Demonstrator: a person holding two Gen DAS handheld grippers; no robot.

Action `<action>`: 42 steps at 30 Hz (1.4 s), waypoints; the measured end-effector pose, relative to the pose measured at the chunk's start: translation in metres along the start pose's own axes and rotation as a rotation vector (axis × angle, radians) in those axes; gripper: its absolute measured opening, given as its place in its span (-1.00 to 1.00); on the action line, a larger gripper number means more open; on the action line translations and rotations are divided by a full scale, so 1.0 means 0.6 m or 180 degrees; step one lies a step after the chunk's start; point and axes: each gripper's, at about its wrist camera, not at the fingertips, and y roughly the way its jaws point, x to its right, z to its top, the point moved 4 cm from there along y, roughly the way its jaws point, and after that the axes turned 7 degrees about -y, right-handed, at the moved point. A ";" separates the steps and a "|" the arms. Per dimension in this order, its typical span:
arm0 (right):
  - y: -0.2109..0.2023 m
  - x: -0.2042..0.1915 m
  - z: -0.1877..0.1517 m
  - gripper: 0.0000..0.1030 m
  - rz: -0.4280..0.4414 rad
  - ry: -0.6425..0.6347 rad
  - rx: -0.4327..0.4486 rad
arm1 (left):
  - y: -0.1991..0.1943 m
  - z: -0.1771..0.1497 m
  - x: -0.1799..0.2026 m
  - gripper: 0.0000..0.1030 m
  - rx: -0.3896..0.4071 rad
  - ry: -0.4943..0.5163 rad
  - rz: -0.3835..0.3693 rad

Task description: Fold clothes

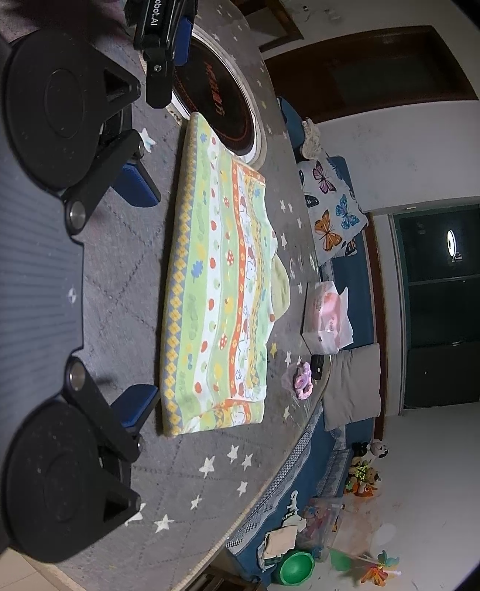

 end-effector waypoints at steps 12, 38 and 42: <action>-0.008 -0.015 -0.012 1.00 -0.0011 0.0003 -0.0041 | -0.007 -0.015 -0.002 1.00 -0.0060 -0.0065 -0.0055; -0.021 -0.028 -0.023 1.00 -0.0005 0.0016 -0.0041 | -0.023 -0.030 0.003 1.00 -0.0057 -0.0092 -0.0045; -0.027 -0.027 -0.024 1.00 -0.0008 0.0025 -0.0021 | -0.027 -0.031 0.004 1.00 -0.0036 -0.0095 -0.0051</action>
